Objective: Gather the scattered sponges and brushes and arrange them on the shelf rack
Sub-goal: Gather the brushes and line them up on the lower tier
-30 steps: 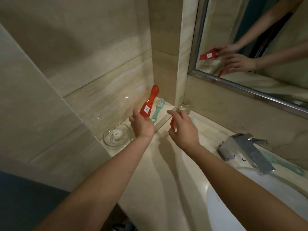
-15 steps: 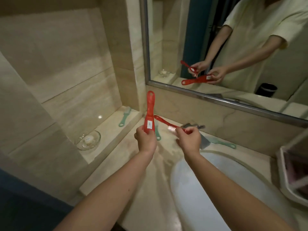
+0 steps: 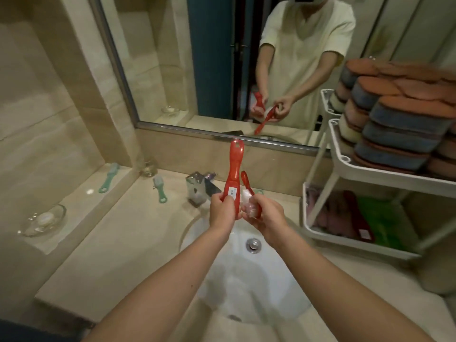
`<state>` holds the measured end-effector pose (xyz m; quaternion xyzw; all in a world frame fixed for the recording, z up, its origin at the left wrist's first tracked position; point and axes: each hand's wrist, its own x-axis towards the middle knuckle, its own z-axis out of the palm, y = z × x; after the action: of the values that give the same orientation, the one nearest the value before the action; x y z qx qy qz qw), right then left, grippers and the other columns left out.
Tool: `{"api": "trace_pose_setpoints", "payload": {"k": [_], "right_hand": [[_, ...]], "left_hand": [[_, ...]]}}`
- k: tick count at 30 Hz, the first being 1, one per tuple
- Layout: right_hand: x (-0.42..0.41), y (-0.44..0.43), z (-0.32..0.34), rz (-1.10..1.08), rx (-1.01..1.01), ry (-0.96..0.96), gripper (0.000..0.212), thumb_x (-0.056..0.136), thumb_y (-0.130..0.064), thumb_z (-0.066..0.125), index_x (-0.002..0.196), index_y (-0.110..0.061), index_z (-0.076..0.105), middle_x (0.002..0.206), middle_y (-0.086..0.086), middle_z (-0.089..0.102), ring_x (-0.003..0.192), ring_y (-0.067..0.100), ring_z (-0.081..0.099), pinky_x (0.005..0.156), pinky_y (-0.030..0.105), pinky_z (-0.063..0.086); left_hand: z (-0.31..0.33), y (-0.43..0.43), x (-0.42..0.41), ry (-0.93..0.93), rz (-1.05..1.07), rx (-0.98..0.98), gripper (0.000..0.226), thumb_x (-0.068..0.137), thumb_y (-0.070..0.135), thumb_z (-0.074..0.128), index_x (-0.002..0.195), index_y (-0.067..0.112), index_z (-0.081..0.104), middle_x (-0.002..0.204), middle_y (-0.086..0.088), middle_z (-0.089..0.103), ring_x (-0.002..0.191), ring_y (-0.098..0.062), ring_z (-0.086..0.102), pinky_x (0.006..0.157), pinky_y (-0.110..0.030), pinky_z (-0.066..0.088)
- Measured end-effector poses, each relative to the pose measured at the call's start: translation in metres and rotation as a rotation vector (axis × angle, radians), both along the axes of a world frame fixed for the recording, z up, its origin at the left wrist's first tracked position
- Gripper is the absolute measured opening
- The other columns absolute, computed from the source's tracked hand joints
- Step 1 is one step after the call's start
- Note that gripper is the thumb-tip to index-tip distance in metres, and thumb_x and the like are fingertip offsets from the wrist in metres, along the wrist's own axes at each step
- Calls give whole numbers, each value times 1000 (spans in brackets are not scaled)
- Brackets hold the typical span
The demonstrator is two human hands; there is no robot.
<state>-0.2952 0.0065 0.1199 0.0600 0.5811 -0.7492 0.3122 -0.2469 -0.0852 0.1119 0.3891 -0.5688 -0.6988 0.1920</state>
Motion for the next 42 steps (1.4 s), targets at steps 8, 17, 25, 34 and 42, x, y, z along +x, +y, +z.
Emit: {"api": "trace_pose_setpoints", "payload": {"k": [8,17,25,34,42], "right_hand": [[-10,96,-24,-36,70,6,16,76,-10,62,91,-5,65,70,9,69,72,19,71,65,30,58],[0,178,-51,-31,173,57,13,77,-16,67,88,-10,62,69,7,67,67,18,62,56,24,54],[-4,235,-57,-52,304,119,3,78,-13,59,79,-12,57,69,3,60,64,14,56,57,27,43],[-20,283,-55,-236,307,128,8,84,-14,58,88,-7,60,75,8,61,63,15,55,53,27,40],[-54,294,-38,-422,250,117,6,85,-15,55,84,-11,59,75,6,55,64,15,48,54,28,39]], "left_hand": [[-21,93,-3,-67,-121,11,16,93,14,41,106,10,50,81,-9,60,62,-20,57,63,-34,53],[-57,173,14,-147,-184,36,13,95,12,40,105,11,49,91,-11,59,69,-21,58,71,-37,57],[-75,221,10,-192,-313,26,11,94,13,42,104,14,46,93,-9,58,77,-23,60,77,-41,58],[-67,260,-22,-204,-425,4,20,96,21,41,115,15,43,110,-15,57,102,-33,61,81,-42,55],[-42,272,-74,-157,-515,7,38,100,21,32,131,2,42,107,-20,57,94,-33,58,80,-42,51]]}}
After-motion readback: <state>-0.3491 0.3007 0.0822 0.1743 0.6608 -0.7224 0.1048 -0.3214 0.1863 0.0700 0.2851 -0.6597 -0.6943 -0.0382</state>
